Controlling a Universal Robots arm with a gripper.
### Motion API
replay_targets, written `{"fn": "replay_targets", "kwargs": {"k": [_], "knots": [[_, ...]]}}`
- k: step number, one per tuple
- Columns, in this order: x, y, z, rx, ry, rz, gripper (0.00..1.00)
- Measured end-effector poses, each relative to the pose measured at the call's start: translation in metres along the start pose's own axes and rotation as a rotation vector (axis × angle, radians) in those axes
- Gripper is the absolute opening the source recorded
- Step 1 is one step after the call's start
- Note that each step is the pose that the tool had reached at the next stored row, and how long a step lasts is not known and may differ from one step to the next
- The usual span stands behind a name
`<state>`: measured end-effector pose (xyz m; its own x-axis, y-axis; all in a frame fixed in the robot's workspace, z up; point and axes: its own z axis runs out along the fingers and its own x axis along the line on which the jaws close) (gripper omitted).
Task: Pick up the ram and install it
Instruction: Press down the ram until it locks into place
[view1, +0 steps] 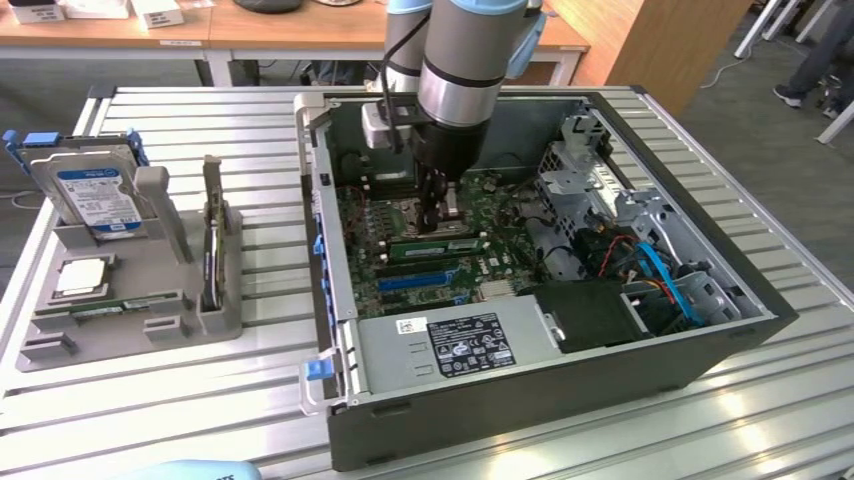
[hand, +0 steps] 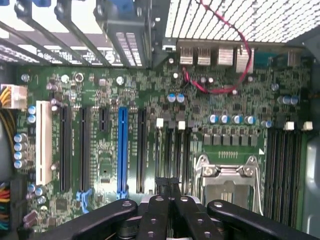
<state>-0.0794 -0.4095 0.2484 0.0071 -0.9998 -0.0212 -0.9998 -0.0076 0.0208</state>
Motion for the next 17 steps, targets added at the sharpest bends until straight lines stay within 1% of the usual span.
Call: {"fn": "replay_targets", "kwargs": {"k": [2, 8, 14, 17], "knots": [[-0.0001, 0.0014, 0.0001, 0.0000, -0.0001, 0.000, 0.10], [0.0001, 0.0015, 0.0003, 0.0000, 0.0000, 0.000, 0.10], [0.0001, 0.0014, 0.0045, 0.0000, 0.0000, 0.000, 0.10], [0.0001, 0.0014, 0.0050, -0.0001, 0.0002, 0.000, 0.10]]}}
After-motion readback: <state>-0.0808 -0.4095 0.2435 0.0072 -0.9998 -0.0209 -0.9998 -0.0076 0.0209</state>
